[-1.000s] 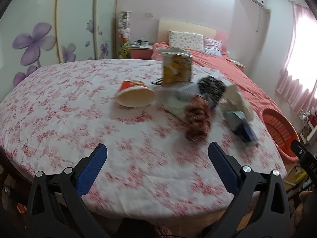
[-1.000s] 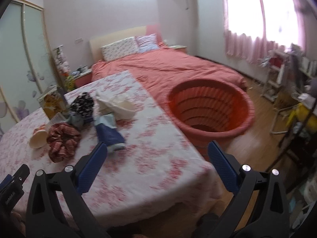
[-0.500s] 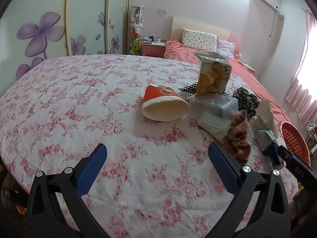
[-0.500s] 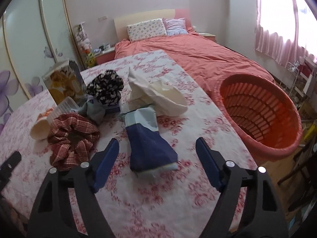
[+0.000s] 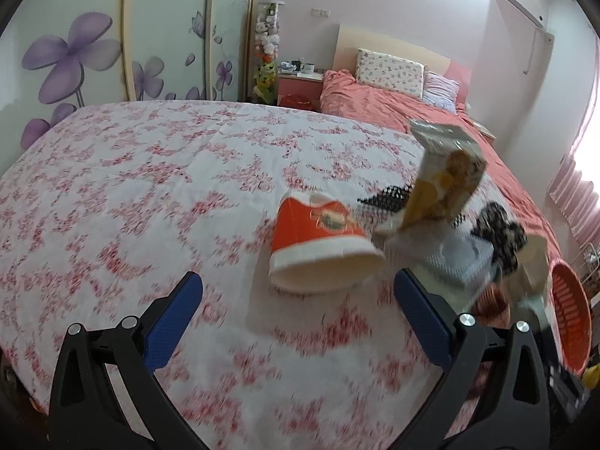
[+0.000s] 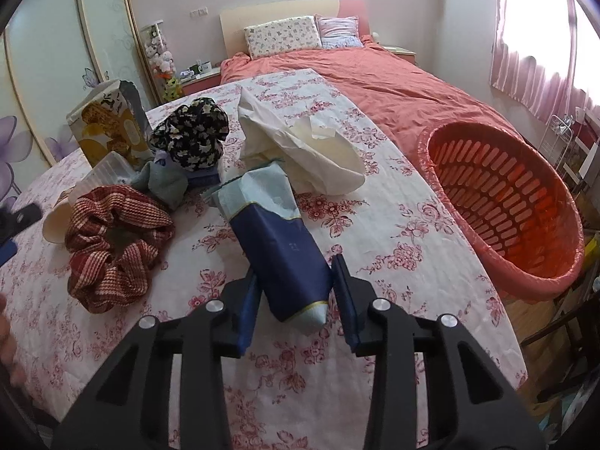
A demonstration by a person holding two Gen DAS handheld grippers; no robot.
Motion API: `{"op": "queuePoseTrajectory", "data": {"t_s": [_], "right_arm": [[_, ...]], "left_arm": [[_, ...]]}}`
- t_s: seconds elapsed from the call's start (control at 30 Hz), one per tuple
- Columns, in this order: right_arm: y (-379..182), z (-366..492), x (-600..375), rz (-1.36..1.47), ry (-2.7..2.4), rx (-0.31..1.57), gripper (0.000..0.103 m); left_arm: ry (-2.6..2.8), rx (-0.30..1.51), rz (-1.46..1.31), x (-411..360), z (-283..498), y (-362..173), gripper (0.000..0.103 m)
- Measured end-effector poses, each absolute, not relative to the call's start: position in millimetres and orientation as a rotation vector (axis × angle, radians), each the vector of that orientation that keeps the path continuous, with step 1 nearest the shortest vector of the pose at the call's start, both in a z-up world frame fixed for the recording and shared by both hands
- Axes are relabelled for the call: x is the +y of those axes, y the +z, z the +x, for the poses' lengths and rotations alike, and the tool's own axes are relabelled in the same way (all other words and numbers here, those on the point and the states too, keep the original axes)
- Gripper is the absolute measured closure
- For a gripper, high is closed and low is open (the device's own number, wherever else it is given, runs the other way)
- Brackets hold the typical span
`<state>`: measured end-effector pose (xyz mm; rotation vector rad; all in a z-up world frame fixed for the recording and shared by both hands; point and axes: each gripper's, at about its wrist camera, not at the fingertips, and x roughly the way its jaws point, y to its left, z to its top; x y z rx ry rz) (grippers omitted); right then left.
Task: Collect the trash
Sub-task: 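Reach the right tool to the blue-white packet while the left tool reaches the orange cup, then grasp the blue-white packet with the right tool while the left tool grasps the orange cup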
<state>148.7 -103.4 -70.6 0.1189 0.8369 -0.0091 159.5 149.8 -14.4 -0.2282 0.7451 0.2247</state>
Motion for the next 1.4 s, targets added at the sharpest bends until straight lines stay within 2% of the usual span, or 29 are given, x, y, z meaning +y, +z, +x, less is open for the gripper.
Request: {"op": "queuePoseTrajectory", "data": {"t_s": [0.43, 0.8, 1.03, 1.13, 1.4], "right_arm": [[-68, 147, -106, 0.114, -0.021, 0.840, 0.068], [-63, 146, -105, 0.105, -0.017, 0.825, 0.068], [-67, 148, -101, 0.094, -0.016, 0.839, 0.067], [-67, 147, -103, 0.096, -0.016, 0.840, 0.067], [-57, 140, -109, 0.115, -0.013, 0.813, 0.067]], "left_arm": [[0.272, 0.854, -0.189, 142, 214, -35, 0.002], [0.246, 0.860, -0.191, 169, 203, -39, 0.002], [0.246, 0.911, -0.166, 155, 221, -49, 0.002], [0.241, 0.909, -0.164, 156, 221, -52, 0.011], [0.209, 0.837, -0.154, 159, 206, -39, 0.013]]}}
